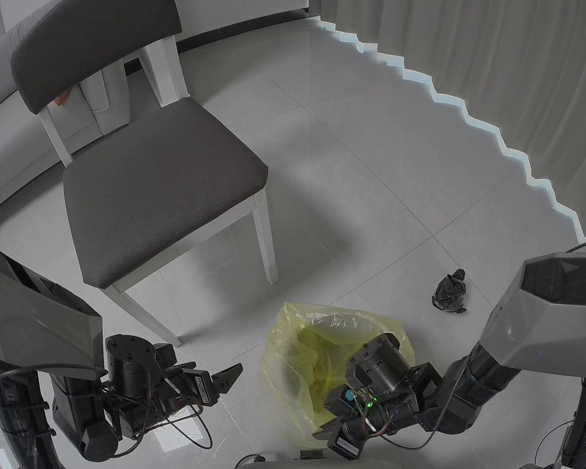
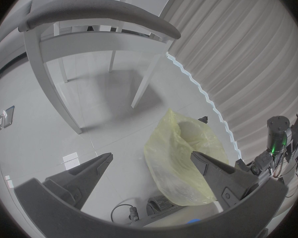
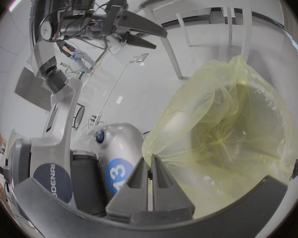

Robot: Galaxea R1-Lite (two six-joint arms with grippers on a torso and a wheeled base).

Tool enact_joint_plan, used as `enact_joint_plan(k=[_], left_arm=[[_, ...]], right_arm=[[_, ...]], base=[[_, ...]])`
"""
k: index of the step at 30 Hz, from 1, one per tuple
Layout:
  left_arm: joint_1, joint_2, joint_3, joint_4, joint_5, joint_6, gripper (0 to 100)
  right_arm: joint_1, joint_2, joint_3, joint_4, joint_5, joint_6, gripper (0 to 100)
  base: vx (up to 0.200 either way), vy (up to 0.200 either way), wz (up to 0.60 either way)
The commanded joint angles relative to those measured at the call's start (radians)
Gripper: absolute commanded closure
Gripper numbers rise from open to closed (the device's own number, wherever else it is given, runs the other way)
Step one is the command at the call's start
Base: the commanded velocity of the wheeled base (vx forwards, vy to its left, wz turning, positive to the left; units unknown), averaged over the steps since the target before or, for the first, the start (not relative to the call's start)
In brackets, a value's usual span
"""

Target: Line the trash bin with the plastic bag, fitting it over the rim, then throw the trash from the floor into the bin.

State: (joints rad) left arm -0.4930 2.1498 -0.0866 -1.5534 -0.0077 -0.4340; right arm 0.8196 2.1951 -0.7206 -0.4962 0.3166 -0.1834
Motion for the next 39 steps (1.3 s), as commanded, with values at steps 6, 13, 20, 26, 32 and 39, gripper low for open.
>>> enact_joint_plan(k=[6,13,20,26,32,39], left_arm=[[0.06,-0.08,0.016,-0.017,-0.008,0.0,0],[0.086,-0.082,0.01,-0.017,-0.023,-0.003,0],[0.077,-0.079,0.005,-0.017,-0.038,-0.003,0],[0.062,-0.079,-0.001,-0.017,-0.035,0.0,0],[0.027,-0.079,0.001,-0.017,-0.029,-0.005,0],[0.001,-0.067,-0.03,-0.017,-0.026,0.001,0]], right_arm=[[-0.02,0.106,-0.155,0.034,-0.005,0.005,100],[-0.039,0.083,-0.145,0.038,-0.013,0.002,100],[-0.034,0.089,-0.115,0.036,-0.037,-0.002,0],[-0.025,-0.072,0.004,0.033,-0.045,-0.008,0],[-0.077,-0.204,0.122,0.03,-0.053,-0.03,0],[-0.329,-0.153,0.158,-0.035,-0.039,-0.119,0]], base=[[0.0,0.0,0.0],[0.0,0.0,0.0],[0.0,0.0,0.0],[0.0,0.0,0.0],[0.0,0.0,0.0],[0.0,0.0,0.0]])
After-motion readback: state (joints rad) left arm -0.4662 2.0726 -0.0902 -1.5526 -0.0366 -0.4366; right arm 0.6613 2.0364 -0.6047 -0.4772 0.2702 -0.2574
